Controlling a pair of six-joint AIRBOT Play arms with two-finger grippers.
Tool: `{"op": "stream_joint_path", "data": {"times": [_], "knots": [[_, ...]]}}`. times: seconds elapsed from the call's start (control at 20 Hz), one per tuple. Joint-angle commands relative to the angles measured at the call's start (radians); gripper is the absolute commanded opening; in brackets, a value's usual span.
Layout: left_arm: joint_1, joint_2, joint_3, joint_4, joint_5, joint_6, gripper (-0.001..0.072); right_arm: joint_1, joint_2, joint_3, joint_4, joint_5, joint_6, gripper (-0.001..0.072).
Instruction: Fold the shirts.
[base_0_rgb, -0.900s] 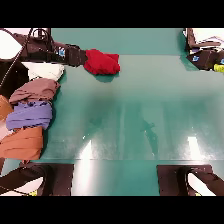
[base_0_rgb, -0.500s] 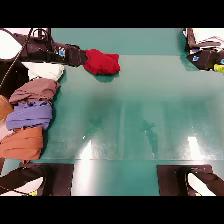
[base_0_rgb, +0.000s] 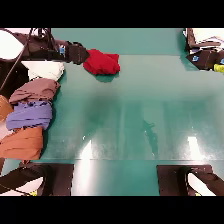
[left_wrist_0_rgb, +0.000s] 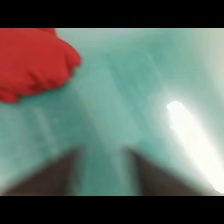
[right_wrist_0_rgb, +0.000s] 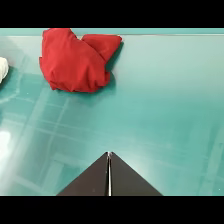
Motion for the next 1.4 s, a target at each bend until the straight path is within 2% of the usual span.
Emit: {"op": "stream_joint_path", "data": {"times": [0.0, 0.2, 0.35, 0.45, 0.6, 0.9, 0.95, 1.0, 1.05, 1.2, 1.35], "knots": [[0.01, -0.082, -0.001, 0.157, 0.1, -0.081, 0.0668, 0.001, 0.0, 0.001, 0.004, -0.006, 0.0, 0.0015], [0.048, -0.32, -0.001, 0.114, 0.308, -0.095, 0.0668, 0.019, 0.0, 0.001, 0.005, -0.008, 0.0, 0.0015], [0.092, -0.505, 0.046, -0.04, 0.422, -0.093, 0.0668, 0.045, 0.0, 0.001, 0.004, -0.007, 0.0, 0.0016], [0.115, -0.605, 0.109, -0.095, 0.434, -0.093, 0.0668, 0.057, 0.0, 0.001, 0.003, -0.007, 0.0, 0.0016], [0.12, -0.708, 0.213, -0.101, 0.441, -0.08, 0.0668, 0.066, 0.0, 0.001, 0.0, -0.008, 0.0, 0.0016], [0.116, -0.774, 0.301, -0.156, 0.486, -0.054, 0.0666, 0.066, -0.001, 0.0, 0.001, -0.007, 0.0, 0.0016], [0.116, -0.774, 0.303, -0.165, 0.498, -0.055, 0.061, 0.066, -0.001, 0.0, 0.001, -0.007, 0.0, 0.0015], [0.116, -0.774, 0.304, -0.169, 0.505, -0.055, 0.0302, 0.066, -0.001, 0.0, 0.001, -0.006, 0.0, 0.0015], [0.116, -0.774, 0.308, -0.168, 0.504, -0.054, 0.0048, 0.066, -0.001, 0.0, 0.001, -0.006, 0.0, 0.0015], [0.118, -0.745, 0.346, -0.166, 0.429, -0.029, 0.0025, 0.066, 0.0, 0.0, 0.002, -0.008, 0.0, 0.0015], [0.118, -0.634, 0.435, -0.094, 0.371, 0.058, 0.0023, 0.065, 0.0, 0.037, -0.001, -0.033, 0.0, 0.0015]]}}
